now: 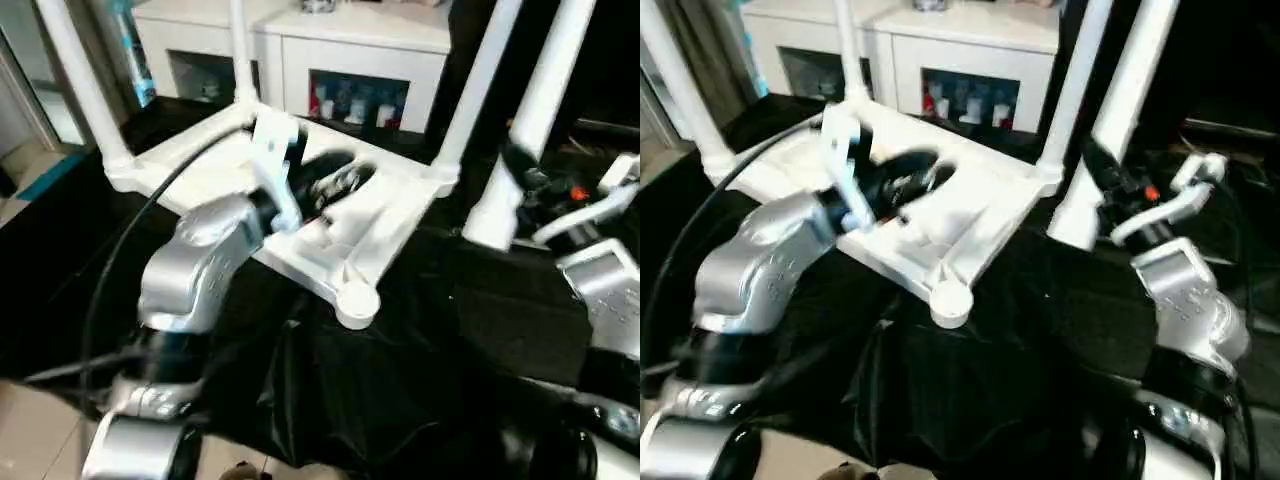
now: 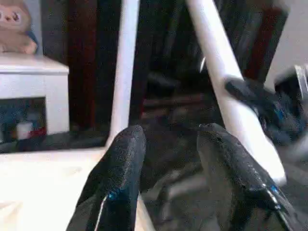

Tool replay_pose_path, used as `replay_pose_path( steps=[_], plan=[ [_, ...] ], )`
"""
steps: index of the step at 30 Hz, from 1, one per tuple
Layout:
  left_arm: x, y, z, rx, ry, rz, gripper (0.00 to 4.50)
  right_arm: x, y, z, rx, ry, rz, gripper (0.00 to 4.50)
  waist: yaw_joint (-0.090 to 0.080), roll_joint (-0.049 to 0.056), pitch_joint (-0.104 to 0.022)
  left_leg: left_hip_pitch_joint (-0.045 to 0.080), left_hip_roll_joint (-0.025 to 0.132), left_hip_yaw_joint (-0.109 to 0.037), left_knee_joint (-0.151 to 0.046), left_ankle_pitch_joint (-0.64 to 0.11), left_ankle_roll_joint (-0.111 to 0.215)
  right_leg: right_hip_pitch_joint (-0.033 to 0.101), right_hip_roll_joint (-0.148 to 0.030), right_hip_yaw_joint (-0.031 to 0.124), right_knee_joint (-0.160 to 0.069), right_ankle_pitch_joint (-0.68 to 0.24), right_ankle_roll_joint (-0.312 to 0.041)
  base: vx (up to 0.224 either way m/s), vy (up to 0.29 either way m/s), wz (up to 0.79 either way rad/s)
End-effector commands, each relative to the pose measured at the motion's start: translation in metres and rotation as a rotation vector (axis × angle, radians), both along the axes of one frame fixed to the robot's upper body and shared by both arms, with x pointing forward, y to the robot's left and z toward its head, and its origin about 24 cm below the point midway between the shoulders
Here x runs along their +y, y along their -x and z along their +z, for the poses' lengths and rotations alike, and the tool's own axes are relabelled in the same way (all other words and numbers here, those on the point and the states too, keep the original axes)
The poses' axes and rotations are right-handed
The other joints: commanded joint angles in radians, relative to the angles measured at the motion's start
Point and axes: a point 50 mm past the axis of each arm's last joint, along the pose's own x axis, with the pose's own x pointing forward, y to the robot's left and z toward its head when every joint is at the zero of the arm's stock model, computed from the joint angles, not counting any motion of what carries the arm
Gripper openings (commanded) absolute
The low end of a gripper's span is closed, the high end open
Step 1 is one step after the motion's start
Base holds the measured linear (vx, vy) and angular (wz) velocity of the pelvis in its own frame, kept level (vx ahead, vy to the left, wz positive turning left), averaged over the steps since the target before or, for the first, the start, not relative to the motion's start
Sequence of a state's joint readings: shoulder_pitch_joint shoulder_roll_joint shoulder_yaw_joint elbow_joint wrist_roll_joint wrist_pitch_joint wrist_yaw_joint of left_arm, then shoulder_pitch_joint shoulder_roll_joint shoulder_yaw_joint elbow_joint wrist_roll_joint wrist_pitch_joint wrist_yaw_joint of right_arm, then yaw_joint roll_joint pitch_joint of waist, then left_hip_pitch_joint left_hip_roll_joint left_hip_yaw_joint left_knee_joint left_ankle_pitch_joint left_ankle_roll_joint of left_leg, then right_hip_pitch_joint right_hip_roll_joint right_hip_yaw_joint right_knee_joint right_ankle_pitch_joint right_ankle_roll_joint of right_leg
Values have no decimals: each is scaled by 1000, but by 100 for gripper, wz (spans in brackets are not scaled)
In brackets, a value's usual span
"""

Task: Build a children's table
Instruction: Pick table leg

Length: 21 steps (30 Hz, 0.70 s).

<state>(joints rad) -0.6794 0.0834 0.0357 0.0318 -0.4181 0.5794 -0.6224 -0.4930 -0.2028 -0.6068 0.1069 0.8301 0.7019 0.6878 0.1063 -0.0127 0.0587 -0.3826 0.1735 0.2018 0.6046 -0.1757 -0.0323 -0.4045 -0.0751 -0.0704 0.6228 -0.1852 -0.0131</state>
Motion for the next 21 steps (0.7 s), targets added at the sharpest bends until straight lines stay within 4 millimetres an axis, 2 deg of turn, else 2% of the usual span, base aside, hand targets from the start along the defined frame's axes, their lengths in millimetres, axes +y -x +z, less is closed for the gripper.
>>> replay_pose_path(
  steps=[1, 2, 3, 4, 5, 7, 8, 10, 14, 16, 19, 21],
  plan=[
    [-6, -1, 9, 34, 60, -49, 210, 18, 10, 11, -90, 6, 164, 183, 10, -19, -74, 19, 54, -25, -59, -123, 68, 51, -77, 46, -82, -232, -195, 0, 0, 0],
    [-12, 1, 12, 51, 81, -99, 210, 27, 15, 12, -102, 15, 246, 183, 9, -25, -72, 17, 54, -25, -61, -122, 65, 52, -76, 45, -84, -244, -185, 0, 0, 0],
    [-12, 1, 12, 51, 81, -99, 210, 27, 15, 12, -102, 15, 246, 183, 10, -25, -72, 16, 53, -26, -61, -124, 62, 52, -78, 45, -84, -255, -181, 0, 0, 0],
    [-19, 4, 14, 64, 91, -155, 210, 37, 18, 11, -100, 33, 320, 183, 8, -27, -70, 14, 52, -27, -63, -128, 53, 51, -78, 44, -88, -288, -167, 0, 0, 0],
    [-23, 6, 16, 72, 100, -188, 210, 43, 20, 10, -92, 46, 357, 183, 10, -26, -68, 19, 53, -26, -63, -144, 44, 45, -79, 46, -93, -323, -156, 0, 0, 0],
    [-28, 9, 18, 88, 114, -233, 210, 50, 22, 8, -83, 68, 404, 183, 11, -25, -68, 17, 54, -28, -66, -147, 27, 46, -79, 46, -95, -340, -143, 0, 0, 0],
    [-34, 11, 18, 99, 120, -266, 210, 56, 23, 5, -68, 84, 440, 183, 13, -28, -67, 19, 54, -28, -66, -155, 19, 44, -80, 48, -97, -345, -138, 0, 0, 0],
    [-40, 12, 18, 108, 123, -287, 210, 63, 24, 0, -52, 110, 469, 183, 13, -29, -67, 16, 56, -30, -68, -155, 10, 47, -83, 48, -98, -343, -132, 0, 0, 0],
    [-44, 14, 18, 127, 146, -292, 210, 74, 25, -9, -22, 178, 505, 183, 12, -30, -70, 16, 58, -31, -69, -130, 12, 48, -81, 47, -90, -263, -143, 0, 0, 0],
    [-44, 13, 17, 143, 152, -276, 181, 80, 23, -15, 4, 260, 493, 183, 12, -30, -70, 14, 58, -31, -69, -121, 10, 50, -82, 47, -89, -247, -146, 0, 0, 0],
    [-43, 7, 15, 186, 155, -208, 168, 87, 18, -25, 32, 385, 451, 183, 11, -33, -68, 14, 55, -30, -68, -132, 7, 51, -84, 49, -93, -268, -144, 0, 0, 0],
    [-40, 3, 13, 227, 169, -153, 142, 92, 13, -29, 48, 443, 416, 183, 10, -33, -67, 13, 55, -30, -68, -132, 10, 51, -84, 49, -94, -271, -145, 0, 0, 0]
  ],
)
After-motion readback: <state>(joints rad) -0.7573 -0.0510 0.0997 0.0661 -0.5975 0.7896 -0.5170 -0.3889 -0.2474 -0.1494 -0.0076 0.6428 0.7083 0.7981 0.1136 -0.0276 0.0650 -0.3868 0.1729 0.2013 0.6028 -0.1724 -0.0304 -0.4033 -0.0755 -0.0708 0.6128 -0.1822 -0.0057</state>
